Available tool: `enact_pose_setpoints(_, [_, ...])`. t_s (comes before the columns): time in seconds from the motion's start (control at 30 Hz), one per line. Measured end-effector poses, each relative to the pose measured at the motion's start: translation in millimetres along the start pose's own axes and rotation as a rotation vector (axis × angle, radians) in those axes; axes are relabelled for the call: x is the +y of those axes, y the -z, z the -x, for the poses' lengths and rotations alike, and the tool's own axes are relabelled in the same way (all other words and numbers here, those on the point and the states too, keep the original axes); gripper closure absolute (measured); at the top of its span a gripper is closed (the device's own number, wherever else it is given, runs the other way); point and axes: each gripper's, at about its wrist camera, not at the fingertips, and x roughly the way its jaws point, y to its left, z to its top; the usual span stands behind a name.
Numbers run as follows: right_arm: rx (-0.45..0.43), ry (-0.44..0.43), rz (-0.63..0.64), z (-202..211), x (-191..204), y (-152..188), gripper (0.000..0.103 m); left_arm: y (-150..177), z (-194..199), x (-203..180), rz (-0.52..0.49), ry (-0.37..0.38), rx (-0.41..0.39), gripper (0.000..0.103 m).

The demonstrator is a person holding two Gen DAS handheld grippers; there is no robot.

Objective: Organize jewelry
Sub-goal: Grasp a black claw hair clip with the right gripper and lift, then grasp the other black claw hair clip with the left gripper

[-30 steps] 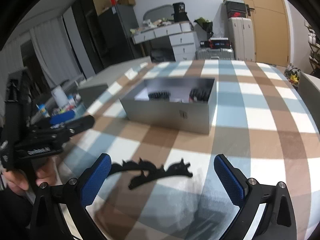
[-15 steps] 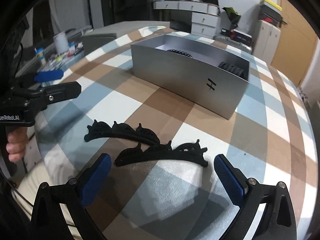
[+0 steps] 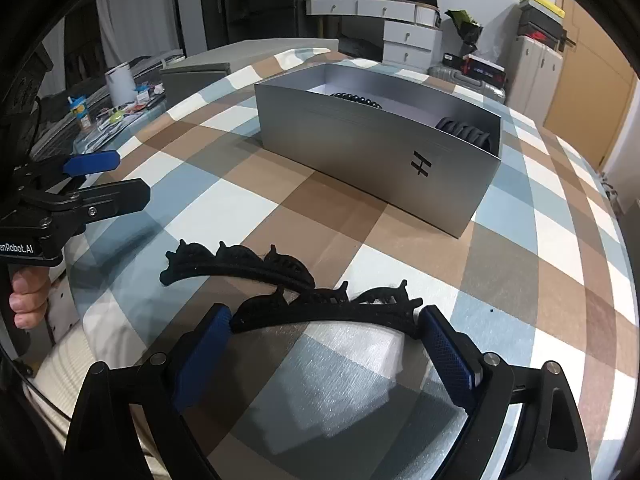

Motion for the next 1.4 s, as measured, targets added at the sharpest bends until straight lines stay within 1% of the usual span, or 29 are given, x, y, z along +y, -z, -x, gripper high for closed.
enact_pose_setpoints(0.13, [-0.027, 0.013, -0.018, 7, -3, 3, 0.009, -1, 4, -2, -0.015, 0.002, -0.009, 0.002])
enact_pose_setpoints(0.23, [-0.068, 0.001, -0.071, 20, -12, 6, 0.009, -2, 6, -4, -0.017, 0.027, -0.015, 0.002])
enact_pose_setpoints(0.3, [-0.104, -0.005, -0.101, 30, -17, 8, 0.009, -2, 7, -7, -0.024, 0.085, -0.011, 0.002])
enact_pose_setpoints(0.37, [-0.144, 0.002, -0.142, 42, -25, 11, 0.009, -3, 5, -12, -0.034, 0.152, 0.013, 0.002])
enact_pose_setpoints(0.43, [-0.179, 0.011, -0.190, 52, -33, 12, 0.008, -4, 3, -18, -0.047, 0.196, 0.028, 0.002])
enact_pose_setpoints(0.5, [-0.210, 0.006, -0.244, 60, -42, 14, 0.008, -4, 0, -29, -0.085, 0.235, 0.043, 0.002])
enact_pose_setpoints(0.57, [-0.239, 0.015, -0.297, 66, -51, 14, 0.008, -4, -5, -43, -0.145, 0.248, 0.067, 0.002])
enact_pose_setpoints(0.67, [-0.246, 0.045, -0.329, 66, -60, 9, 0.008, -6, -10, -56, -0.214, 0.259, 0.073, 0.002])
enact_pose_setpoints(0.77, [-0.255, 0.035, -0.372, 64, -69, 3, 0.008, -9, -20, -62, -0.224, 0.270, 0.114, 0.002])
enact_pose_setpoints(0.83, [-0.268, 0.024, -0.388, 64, -72, 1, 0.008, -11, -20, -62, -0.219, 0.292, 0.119, 0.003])
enact_pose_setpoints(0.9, [-0.272, 0.007, -0.382, 67, -75, -2, 0.008, -11, -20, -67, -0.248, 0.293, 0.128, 0.005])
enact_pose_setpoints(0.97, [-0.260, 0.002, -0.361, 70, -80, -4, 0.008, -11, -22, -74, -0.300, 0.256, 0.138, 0.013])
enact_pose_setpoints(1.03, [-0.257, 0.003, -0.321, 74, -83, -6, 0.008, -10, -25, -76, -0.328, 0.254, 0.160, 0.031])
enact_pose_setpoints(1.13, [-0.237, -0.006, -0.272, 79, -89, -9, 0.008, -7, -31, -76, -0.331, 0.267, 0.203, 0.044])
enact_pose_setpoints(1.17, [-0.231, -0.012, -0.261, 81, -91, -9, 0.008, -7, -31, -76, -0.336, 0.260, 0.202, 0.045])
enact_pose_setpoints(1.23, [-0.223, -0.013, -0.245, 83, -95, -9, 0.008, -7, -30, -77, -0.351, 0.257, 0.203, 0.056])
enact_pose_setpoints(1.27, [-0.221, -0.010, -0.240, 84, -96, -8, 0.008, -6, -29, -78, -0.362, 0.244, 0.202, 0.061])
enact_pose_setpoints(1.3, [-0.219, -0.012, -0.236, 84, -97, -7, 0.008, -6, -28, -78, -0.369, 0.237, 0.202, 0.069])
enact_pose_setpoints(1.33, [-0.219, -0.018, -0.234, 85, -99, -7, 0.008, -6, -28, -79, -0.374, 0.244, 0.205, 0.080])
enact_pose_setpoints(1.37, [-0.220, -0.026, -0.235, 86, -100, -6, 0.008, -6, -26, -80, -0.377, 0.247, 0.209, 0.086])
enact_pose_setpoints(1.4, [-0.219, -0.039, -0.239, 86, -102, -5, 0.008, -6, -27, -80, -0.378, 0.244, 0.213, 0.089])
